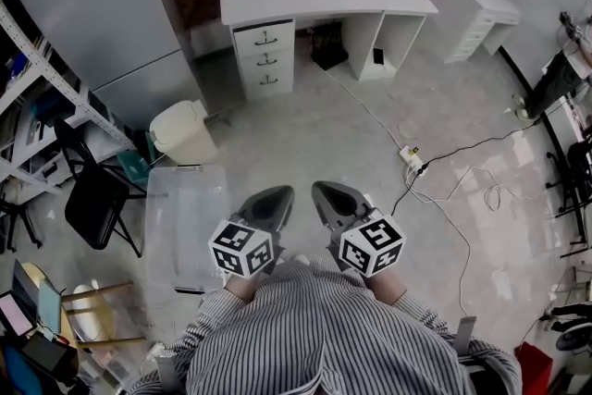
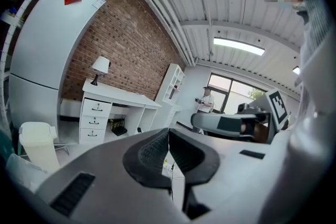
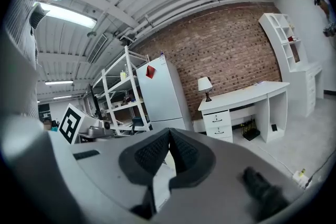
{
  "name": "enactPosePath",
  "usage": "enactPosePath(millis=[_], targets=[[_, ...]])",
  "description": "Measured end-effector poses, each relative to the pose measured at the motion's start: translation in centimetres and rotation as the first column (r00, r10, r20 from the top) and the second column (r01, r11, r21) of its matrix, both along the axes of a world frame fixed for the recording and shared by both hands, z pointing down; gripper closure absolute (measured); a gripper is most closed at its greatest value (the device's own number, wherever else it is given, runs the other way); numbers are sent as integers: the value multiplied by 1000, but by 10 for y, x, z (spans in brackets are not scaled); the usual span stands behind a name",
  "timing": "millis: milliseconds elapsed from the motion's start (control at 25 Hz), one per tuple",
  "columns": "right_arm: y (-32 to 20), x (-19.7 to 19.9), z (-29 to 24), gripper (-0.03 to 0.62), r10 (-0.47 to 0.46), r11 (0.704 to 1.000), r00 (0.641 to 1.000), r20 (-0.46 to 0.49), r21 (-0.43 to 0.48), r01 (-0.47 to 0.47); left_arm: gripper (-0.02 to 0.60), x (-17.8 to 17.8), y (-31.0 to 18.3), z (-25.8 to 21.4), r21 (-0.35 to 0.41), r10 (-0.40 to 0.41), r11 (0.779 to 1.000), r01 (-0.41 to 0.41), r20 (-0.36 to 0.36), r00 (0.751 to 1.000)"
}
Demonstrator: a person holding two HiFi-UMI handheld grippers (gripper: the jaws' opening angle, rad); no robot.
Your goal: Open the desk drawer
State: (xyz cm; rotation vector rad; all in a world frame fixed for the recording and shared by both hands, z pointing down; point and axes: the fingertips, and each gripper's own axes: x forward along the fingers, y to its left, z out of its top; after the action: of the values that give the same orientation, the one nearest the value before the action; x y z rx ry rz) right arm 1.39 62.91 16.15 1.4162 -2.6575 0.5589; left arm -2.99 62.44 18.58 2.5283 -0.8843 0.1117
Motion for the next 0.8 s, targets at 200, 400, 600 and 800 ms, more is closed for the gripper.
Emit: enactPosePath(millis=[200,400,600,800], targets=[[1,7,12,577,-40,999,999,11,-22,40,568,12,0,11,-20,-28,999,27,-1,1000],[-7,24,22,577,-32,998,999,39,-56,34,568,21,0,24,-67,-41,997,41,-2,999],[-35,26,30,577,-41,997,998,55,-68,44,568,26,-25,31,-90,-30,996,29,-4,1000],[-87,19,34,577,-50,996,997,63,-74,55,568,21,-79,37,-94,-19,995,20,11,1000]])
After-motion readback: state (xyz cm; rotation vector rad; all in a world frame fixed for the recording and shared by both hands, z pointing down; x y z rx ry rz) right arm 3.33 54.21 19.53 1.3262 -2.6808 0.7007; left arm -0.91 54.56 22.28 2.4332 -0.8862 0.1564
